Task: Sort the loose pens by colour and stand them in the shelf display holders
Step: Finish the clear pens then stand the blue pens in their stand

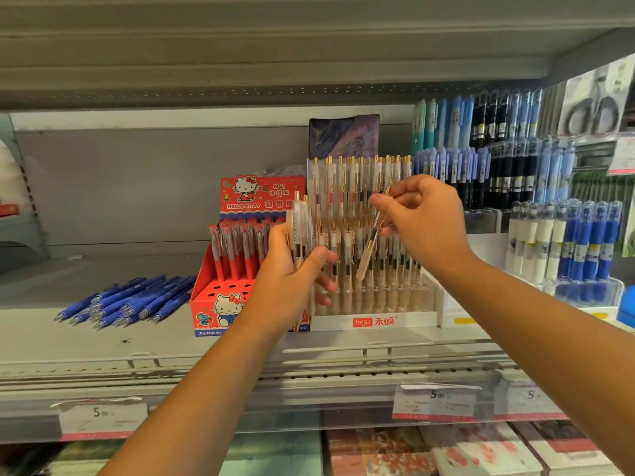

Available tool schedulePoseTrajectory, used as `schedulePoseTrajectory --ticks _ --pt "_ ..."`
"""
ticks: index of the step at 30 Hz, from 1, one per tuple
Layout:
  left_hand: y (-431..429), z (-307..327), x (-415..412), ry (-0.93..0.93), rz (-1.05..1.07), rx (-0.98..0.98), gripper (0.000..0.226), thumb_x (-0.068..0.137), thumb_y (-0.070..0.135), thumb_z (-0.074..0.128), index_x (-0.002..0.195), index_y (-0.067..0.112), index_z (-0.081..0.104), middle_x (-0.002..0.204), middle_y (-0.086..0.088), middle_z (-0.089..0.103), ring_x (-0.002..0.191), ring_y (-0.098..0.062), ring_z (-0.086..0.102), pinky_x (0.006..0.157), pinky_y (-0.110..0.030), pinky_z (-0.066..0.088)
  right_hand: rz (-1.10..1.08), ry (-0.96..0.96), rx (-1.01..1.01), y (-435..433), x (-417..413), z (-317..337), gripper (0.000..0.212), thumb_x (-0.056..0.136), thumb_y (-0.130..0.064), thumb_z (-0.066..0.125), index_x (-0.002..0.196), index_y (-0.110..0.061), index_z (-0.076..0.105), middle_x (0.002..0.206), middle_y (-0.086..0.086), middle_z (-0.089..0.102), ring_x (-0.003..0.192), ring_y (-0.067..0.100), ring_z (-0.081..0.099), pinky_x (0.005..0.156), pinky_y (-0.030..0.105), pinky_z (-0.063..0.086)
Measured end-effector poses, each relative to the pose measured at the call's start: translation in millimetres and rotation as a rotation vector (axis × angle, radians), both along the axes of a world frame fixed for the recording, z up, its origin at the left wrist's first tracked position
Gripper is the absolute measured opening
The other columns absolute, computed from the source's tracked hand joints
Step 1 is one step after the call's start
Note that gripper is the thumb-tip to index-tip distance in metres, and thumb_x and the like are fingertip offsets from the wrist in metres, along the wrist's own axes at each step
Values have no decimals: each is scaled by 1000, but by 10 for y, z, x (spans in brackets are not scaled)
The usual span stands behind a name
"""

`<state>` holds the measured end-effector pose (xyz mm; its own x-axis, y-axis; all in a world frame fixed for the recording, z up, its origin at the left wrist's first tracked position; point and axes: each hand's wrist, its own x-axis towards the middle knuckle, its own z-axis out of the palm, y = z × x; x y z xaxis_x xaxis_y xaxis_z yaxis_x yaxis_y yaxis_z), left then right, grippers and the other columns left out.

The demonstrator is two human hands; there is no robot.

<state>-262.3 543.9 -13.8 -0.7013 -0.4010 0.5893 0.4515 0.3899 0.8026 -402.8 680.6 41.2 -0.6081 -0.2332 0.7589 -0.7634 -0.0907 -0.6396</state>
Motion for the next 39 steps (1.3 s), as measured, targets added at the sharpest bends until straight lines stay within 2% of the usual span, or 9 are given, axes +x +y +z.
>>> schedulePoseTrajectory --ticks 4,9,16,19,24,29,34,36,39 --pt "-13 -12 -8 -18 38 -43 21 103 21 50 111 34 37 101 8 72 60 -18 64 53 -28 54 -58 76 37 -34 11 -11 20 83 -27 77 90 -18 61 76 4 68 64 14 69 58 32 61" --pt "-33 -28 -22 -53 109 -70 14 101 26 54 107 37 48 88 11 69 61 -11 65 53 -28 56 -48 95 137 -72 22 -126 25 79 -32 79 90 -19 61 76 -1 68 70 15 69 67 40 61" --pt "5 -12 -9 -39 82 -60 18 100 17 55 110 31 54 85 3 71 63 -15 68 53 -30 58 -35 203 330 -120 0 -246 32 74 -37 79 91 -14 64 81 -1 69 70 11 67 67 34 61" --pt "13 -6 -1 -38 25 -17 17 101 13 54 110 27 55 86 -3 72 68 -22 71 55 -31 58 0 139 315 -126 -35 -274 32 72 -36 80 89 -15 63 80 -2 68 65 8 67 56 25 59" --pt "10 -10 -12 -23 6 -4 14 101 11 54 110 22 56 85 -5 73 75 -25 74 61 -33 60 28 100 309 -126 -61 -294 31 72 -35 81 87 -19 60 78 -2 68 67 5 67 54 22 58" --pt "-9 -27 -16 -29 15 -44 14 100 14 56 109 24 56 90 0 75 77 -21 75 64 -26 58 -99 224 389 -81 -41 -306 35 77 -42 78 95 -19 60 81 -11 61 74 4 60 70 27 56" --pt "-19 -33 -20 2 9 -32 14 99 16 58 109 26 57 92 1 75 79 -20 75 63 -25 58 -276 381 381 -47 86 -325 21 92 -42 64 101 -24 58 94 -9 56 81 6 52 67 23 46" --pt "-20 -34 -21 19 -1 -35 13 99 17 58 109 26 57 94 3 75 80 -20 75 63 -27 59 -190 373 302 -49 182 -315 9 95 -29 60 101 -22 60 95 -10 57 79 2 52 67 17 40" --pt "-7 -34 -24 52 -41 -34 19 99 16 59 111 30 60 101 5 73 88 -20 74 69 -31 61 115 162 288 -74 332 -297 16 95 -15 60 110 -21 63 98 -9 62 77 2 60 65 13 47"
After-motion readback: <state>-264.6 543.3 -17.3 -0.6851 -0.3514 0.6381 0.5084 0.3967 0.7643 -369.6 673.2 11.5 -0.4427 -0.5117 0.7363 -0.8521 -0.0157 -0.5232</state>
